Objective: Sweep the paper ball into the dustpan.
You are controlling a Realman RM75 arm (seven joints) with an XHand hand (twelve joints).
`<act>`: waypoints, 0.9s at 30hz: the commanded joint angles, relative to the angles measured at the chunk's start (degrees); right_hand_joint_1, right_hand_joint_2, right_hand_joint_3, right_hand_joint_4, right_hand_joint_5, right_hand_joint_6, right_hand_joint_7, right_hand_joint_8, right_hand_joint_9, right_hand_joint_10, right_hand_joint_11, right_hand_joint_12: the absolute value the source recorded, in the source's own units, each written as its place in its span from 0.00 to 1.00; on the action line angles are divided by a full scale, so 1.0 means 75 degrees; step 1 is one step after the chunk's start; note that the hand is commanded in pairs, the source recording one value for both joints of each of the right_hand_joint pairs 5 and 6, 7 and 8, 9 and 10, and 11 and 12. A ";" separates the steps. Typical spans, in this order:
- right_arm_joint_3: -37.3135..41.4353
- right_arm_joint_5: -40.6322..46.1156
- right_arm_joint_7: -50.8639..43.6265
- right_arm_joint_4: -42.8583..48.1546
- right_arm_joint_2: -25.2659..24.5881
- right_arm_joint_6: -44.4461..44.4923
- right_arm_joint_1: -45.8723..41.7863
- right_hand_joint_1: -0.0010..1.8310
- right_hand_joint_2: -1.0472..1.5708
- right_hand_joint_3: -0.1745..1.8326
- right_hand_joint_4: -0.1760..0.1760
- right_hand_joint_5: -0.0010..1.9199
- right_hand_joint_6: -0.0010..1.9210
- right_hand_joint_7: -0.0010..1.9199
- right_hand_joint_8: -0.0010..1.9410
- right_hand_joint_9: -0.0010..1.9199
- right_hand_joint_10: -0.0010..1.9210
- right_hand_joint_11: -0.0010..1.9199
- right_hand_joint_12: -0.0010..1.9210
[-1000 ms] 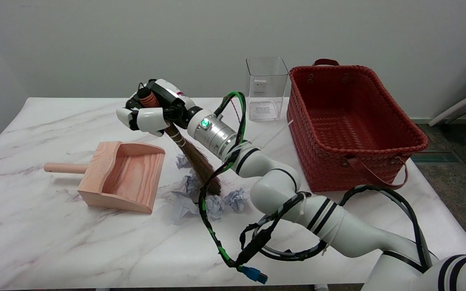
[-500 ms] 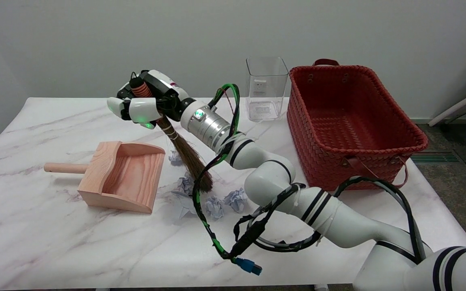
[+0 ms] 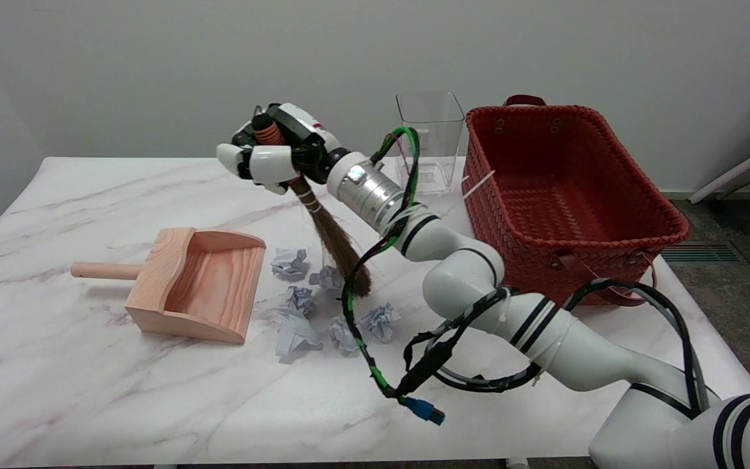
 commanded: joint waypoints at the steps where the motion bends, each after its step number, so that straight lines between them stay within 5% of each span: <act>1: 0.0513 -0.0020 0.0060 0.0172 0.1370 -0.0044 -0.0286 0.58 0.87 0.67 0.50 1.00 1.00 1.00 0.99 1.00 1.00 0.96 0.96; 12: 0.0360 0.0055 0.0139 -0.1022 0.1250 0.0057 -0.0202 0.58 0.87 0.66 0.50 1.00 1.00 1.00 0.99 1.00 1.00 0.95 0.95; 27: 0.0009 0.0060 0.0156 -0.1757 -0.0202 0.0227 -0.0197 0.58 0.87 0.66 0.50 1.00 1.00 1.00 0.99 1.00 1.00 0.95 0.95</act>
